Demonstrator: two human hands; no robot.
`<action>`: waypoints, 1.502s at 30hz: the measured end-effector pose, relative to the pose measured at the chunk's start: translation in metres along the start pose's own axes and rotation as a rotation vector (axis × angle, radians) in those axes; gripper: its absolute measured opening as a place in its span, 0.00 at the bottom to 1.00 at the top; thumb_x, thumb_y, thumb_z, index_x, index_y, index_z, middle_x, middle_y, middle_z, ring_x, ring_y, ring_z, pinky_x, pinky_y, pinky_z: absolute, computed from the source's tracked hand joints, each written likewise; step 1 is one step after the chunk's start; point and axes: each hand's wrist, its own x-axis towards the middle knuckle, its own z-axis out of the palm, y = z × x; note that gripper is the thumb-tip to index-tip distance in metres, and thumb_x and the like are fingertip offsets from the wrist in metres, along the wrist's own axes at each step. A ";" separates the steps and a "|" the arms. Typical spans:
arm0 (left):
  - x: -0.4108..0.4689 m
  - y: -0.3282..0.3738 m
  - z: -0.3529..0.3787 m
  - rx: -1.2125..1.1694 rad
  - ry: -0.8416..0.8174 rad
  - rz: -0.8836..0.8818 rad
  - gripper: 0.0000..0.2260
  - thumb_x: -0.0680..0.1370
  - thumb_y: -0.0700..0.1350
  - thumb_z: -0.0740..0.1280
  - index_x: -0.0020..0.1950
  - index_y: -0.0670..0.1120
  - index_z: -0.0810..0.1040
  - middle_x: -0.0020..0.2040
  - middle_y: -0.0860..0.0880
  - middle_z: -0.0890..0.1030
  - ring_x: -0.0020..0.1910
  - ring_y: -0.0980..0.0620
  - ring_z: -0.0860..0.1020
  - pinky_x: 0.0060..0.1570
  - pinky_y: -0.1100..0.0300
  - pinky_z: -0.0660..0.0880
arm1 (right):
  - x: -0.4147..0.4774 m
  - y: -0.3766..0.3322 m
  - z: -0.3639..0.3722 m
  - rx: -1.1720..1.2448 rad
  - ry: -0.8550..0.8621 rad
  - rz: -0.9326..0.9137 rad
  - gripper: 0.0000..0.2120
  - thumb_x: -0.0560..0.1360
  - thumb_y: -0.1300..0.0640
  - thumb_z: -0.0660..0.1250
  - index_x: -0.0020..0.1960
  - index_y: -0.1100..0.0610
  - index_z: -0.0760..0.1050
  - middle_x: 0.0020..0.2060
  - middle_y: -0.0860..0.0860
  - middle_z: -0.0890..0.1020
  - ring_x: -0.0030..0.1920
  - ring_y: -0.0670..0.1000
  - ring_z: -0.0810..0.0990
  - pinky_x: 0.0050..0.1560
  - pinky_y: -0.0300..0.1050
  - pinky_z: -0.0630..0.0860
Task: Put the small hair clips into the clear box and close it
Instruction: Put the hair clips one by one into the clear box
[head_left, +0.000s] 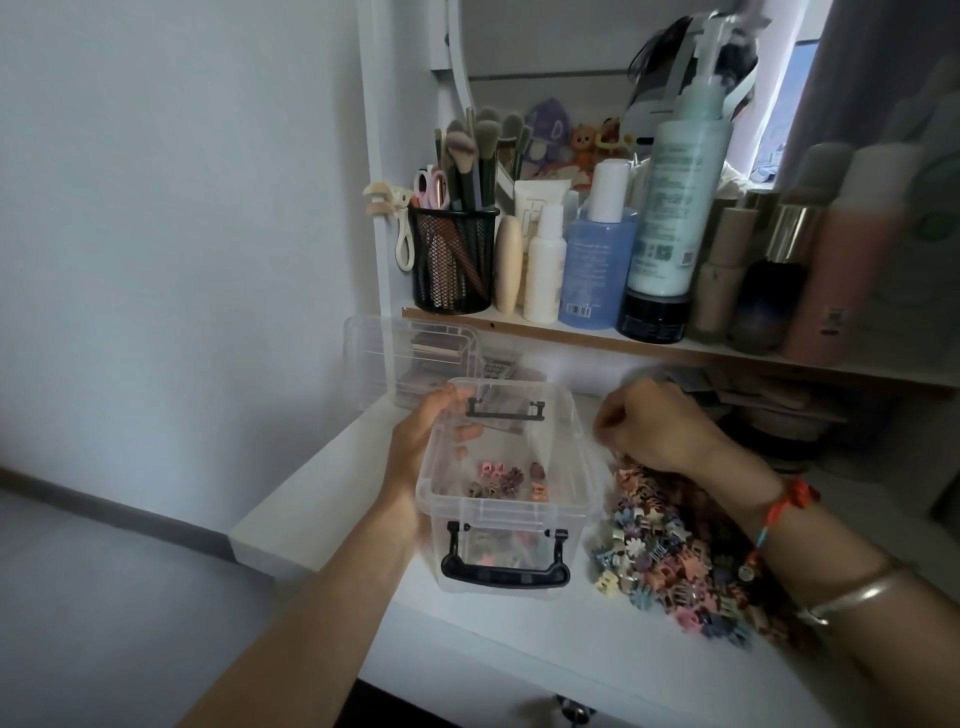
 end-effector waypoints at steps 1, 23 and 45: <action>0.000 -0.001 0.000 -0.003 0.000 -0.002 0.08 0.73 0.50 0.65 0.47 0.48 0.77 0.44 0.48 0.77 0.41 0.51 0.76 0.39 0.59 0.68 | 0.000 -0.004 -0.005 0.133 0.054 -0.008 0.05 0.71 0.62 0.67 0.42 0.56 0.82 0.44 0.54 0.84 0.47 0.51 0.81 0.52 0.42 0.75; -0.001 0.000 0.001 0.008 0.009 0.017 0.05 0.73 0.50 0.64 0.42 0.49 0.76 0.42 0.49 0.78 0.40 0.51 0.76 0.38 0.58 0.68 | -0.015 -0.007 -0.012 0.182 0.011 -0.109 0.05 0.71 0.62 0.69 0.45 0.58 0.83 0.41 0.49 0.84 0.42 0.42 0.80 0.53 0.38 0.73; -0.001 0.000 0.001 -0.027 0.021 0.001 0.10 0.78 0.46 0.58 0.40 0.48 0.75 0.40 0.49 0.77 0.38 0.51 0.75 0.35 0.59 0.67 | -0.035 0.005 -0.012 0.149 -0.410 -0.156 0.05 0.69 0.61 0.71 0.45 0.57 0.83 0.38 0.47 0.83 0.38 0.40 0.77 0.48 0.34 0.73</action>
